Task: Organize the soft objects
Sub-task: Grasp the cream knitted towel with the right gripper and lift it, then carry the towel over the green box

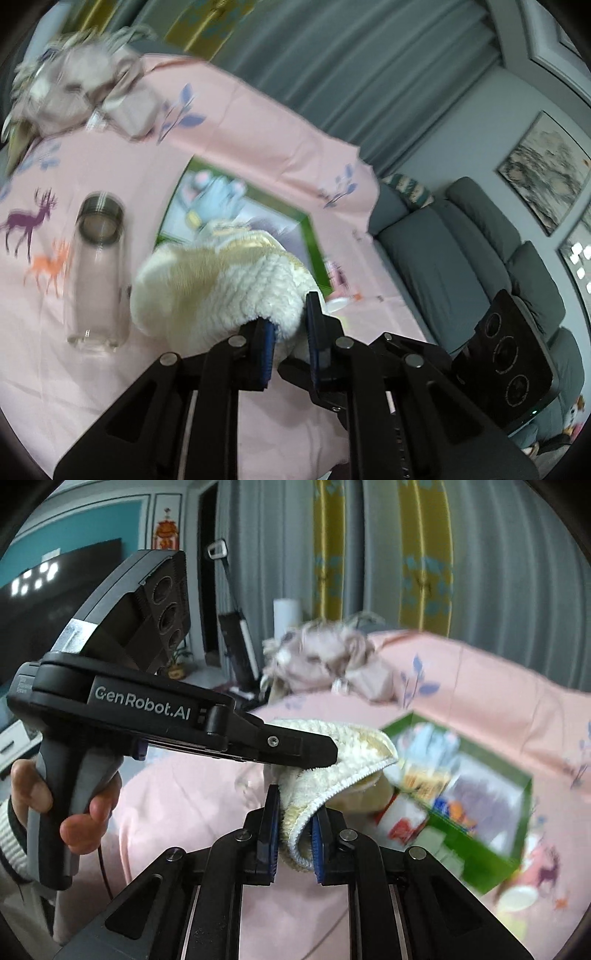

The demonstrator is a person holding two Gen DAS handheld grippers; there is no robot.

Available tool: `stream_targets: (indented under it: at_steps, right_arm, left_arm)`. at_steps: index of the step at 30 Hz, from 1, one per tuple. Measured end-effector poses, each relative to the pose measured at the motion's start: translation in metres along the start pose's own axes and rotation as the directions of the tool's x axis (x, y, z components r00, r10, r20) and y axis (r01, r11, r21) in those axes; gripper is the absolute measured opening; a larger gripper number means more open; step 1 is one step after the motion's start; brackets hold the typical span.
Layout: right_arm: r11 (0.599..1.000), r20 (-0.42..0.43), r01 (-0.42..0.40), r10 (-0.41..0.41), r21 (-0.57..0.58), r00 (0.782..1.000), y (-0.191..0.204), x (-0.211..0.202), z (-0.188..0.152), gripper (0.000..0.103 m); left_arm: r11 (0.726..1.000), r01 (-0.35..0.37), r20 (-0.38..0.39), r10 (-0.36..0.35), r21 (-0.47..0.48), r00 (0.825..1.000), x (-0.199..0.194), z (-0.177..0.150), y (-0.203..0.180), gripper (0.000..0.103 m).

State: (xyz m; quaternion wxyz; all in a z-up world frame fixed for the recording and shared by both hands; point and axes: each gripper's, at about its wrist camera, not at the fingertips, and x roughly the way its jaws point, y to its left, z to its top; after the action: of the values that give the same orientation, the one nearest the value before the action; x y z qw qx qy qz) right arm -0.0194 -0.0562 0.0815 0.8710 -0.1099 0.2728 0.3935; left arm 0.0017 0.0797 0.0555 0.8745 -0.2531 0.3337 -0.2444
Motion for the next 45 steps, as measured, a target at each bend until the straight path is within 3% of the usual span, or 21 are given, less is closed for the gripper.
stream_targets:
  at_steps: [11, 22, 35, 45]
  right_arm:
    - [0.991, 0.125, 0.113, -0.104, -0.072, 0.987, -0.003, -0.050, 0.032, 0.016]
    - [0.984, 0.200, 0.169, -0.157, -0.047, 0.967, -0.030, -0.074, 0.049, 0.016]
    - [0.972, 0.239, 0.234, -0.222, -0.024, 0.945, -0.074, -0.064, 0.081, 0.016]
    - [0.971, 0.246, 0.235, -0.235, 0.028, 0.940, -0.110, -0.040, 0.096, 0.016]
  left_arm:
    - [0.992, 0.051, 0.056, -0.058, 0.118, 0.997, -0.010, 0.027, -0.056, 0.012]
    - [0.973, 0.028, 0.056, -0.042, 0.230, 0.998, 0.006, 0.058, -0.102, 0.012]
    - [0.957, -0.004, 0.047, -0.010, 0.289, 0.999, 0.038, 0.109, -0.126, 0.012]
    - [0.947, -0.049, 0.040, 0.038, 0.318, 0.998, 0.070, 0.137, -0.124, 0.012]
